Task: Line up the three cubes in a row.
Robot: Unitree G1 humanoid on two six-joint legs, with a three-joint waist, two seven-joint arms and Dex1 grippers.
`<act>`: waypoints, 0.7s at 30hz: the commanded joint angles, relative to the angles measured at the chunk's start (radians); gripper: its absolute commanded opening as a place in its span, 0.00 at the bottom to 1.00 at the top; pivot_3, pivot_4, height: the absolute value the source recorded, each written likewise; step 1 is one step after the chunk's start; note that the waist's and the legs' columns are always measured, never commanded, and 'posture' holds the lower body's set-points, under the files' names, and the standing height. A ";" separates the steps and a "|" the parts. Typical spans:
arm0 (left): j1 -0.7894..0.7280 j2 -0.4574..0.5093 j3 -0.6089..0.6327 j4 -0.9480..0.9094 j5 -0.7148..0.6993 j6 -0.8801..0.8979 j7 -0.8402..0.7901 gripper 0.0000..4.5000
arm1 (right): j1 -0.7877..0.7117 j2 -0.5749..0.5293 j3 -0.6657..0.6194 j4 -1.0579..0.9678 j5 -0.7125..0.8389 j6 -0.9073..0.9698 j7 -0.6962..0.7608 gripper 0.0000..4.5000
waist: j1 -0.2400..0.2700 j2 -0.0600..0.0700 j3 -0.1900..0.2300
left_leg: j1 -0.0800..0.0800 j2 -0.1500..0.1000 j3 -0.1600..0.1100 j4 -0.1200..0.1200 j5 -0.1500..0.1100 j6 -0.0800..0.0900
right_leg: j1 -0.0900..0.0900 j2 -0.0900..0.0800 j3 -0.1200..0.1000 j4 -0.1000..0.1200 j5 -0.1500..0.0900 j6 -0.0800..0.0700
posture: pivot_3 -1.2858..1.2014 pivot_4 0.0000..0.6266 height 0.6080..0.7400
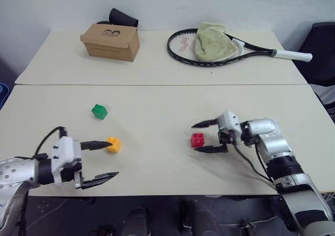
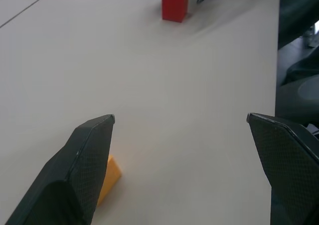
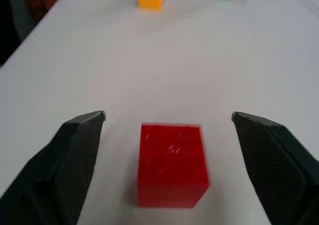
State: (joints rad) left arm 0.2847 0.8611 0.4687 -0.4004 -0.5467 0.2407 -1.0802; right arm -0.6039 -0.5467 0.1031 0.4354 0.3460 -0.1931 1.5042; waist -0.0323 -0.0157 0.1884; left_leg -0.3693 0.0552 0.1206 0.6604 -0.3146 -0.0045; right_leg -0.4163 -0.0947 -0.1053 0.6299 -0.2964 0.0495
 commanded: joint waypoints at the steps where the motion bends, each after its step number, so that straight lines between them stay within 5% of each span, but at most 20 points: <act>1: 0.102 -0.049 0.199 0.056 -0.012 -0.004 0.028 1.00 | 0.038 -0.044 -0.116 -0.109 0.113 -0.022 0.028 0.99 | 0.001 0.000 0.000 | 0.001 0.001 0.000 0.000 0.000 0.000 | 0.000 0.000 0.000 0.000 0.000 0.000 | 0.52 0.24 1.00; 6: 0.164 -0.169 0.371 0.219 0.001 -0.046 0.134 1.00 | 0.149 -0.054 -0.247 -0.166 0.229 0.037 -0.016 0.99 | 0.005 0.000 0.000 | 0.001 0.001 0.000 0.000 -0.005 0.006 | 0.001 0.000 -0.001 -0.001 0.000 0.000 | 0.52 0.24 1.00; 13: 0.140 -0.272 0.440 0.291 -0.056 -0.013 0.281 1.00 | 0.328 -0.020 -0.388 -0.272 0.314 0.122 -0.211 0.99 | 0.008 0.000 0.000 | 0.001 0.001 -0.002 0.001 -0.006 0.007 | 0.002 -0.002 -0.002 -0.002 0.000 0.000 | 0.52 0.24 1.00; 21: -0.236 -0.162 0.190 0.285 -0.087 0.201 0.411 1.00 | 0.369 0.004 -0.373 -0.371 0.269 0.043 -0.241 0.99 | 0.015 0.000 0.000 | 0.001 0.000 -0.003 0.001 -0.005 0.006 | 0.003 -0.001 -0.002 0.001 0.001 -0.001 | 0.52 0.24 1.00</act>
State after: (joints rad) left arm 0.1079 0.6717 0.7097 -0.1261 -0.6393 0.4069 -0.6977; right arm -0.2326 -0.5414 -0.2665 0.1092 0.6129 -0.1325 1.2728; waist -0.0174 -0.0160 0.1882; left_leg -0.3680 0.0555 0.1181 0.6617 -0.3193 0.0012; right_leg -0.4137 -0.0961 -0.1072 0.6308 -0.2957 0.0486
